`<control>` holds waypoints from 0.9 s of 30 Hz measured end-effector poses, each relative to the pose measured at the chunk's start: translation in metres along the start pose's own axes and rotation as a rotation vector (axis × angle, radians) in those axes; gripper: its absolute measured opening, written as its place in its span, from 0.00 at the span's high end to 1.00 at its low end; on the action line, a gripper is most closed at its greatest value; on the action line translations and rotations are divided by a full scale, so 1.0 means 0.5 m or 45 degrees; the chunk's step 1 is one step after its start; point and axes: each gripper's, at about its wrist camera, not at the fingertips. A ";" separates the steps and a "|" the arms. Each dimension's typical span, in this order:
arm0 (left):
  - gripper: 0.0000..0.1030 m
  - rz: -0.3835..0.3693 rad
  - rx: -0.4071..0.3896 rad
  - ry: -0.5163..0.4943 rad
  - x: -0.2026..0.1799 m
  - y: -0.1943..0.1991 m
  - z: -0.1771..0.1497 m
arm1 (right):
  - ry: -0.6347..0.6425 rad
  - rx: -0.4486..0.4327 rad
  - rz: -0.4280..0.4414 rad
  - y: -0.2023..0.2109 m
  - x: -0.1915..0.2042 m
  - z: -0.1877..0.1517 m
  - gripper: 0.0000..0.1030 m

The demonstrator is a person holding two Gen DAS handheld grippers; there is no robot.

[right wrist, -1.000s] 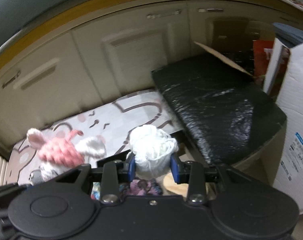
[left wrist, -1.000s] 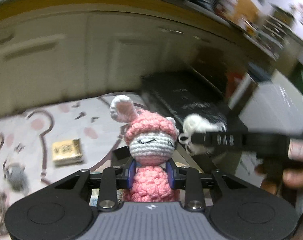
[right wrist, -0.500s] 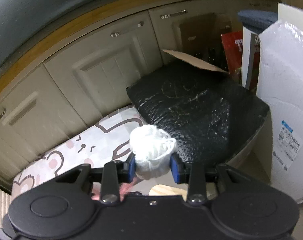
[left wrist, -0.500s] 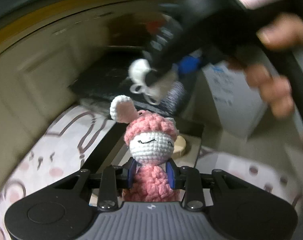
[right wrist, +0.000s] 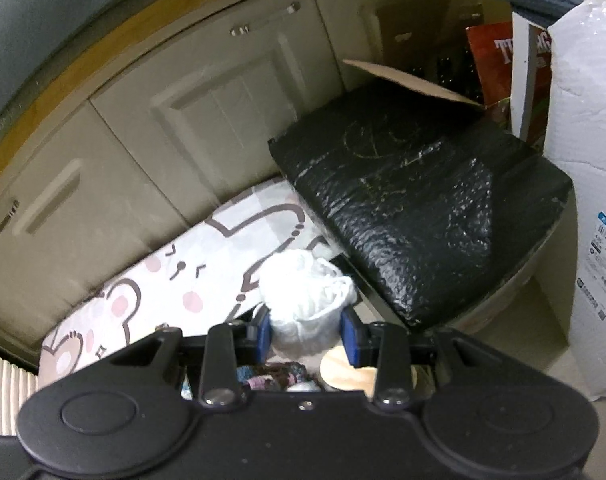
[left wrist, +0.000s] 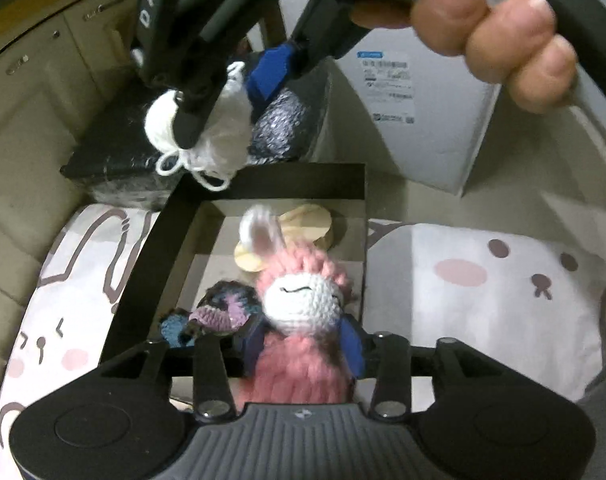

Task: Organize objects
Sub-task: 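Release pink doll into black box with left tool while right tool releases yarn ball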

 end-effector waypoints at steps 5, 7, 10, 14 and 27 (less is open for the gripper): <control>0.24 0.038 -0.042 0.124 0.027 0.016 -0.001 | -0.010 0.055 0.003 -0.012 -0.006 -0.006 0.65; 0.24 0.015 -0.047 0.178 0.039 0.021 -0.002 | -0.007 0.082 -0.002 -0.018 -0.005 -0.009 0.65; 0.24 0.038 -0.046 0.210 0.046 0.026 -0.002 | 0.012 0.157 -0.028 -0.031 -0.003 -0.015 0.65; 0.24 0.066 -0.051 0.276 0.059 0.031 -0.001 | 0.066 0.278 -0.074 -0.048 -0.002 -0.029 0.65; 0.22 0.169 -0.016 0.343 0.072 0.027 -0.001 | 0.156 0.417 -0.194 -0.064 0.004 -0.047 0.31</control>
Point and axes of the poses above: each gripper's, at about its wrist camera, not at the fingertips, and y roughly against the way its jaws point, x to its left, z to its top, and after that the axes turned 7 degrees about y, right-handed
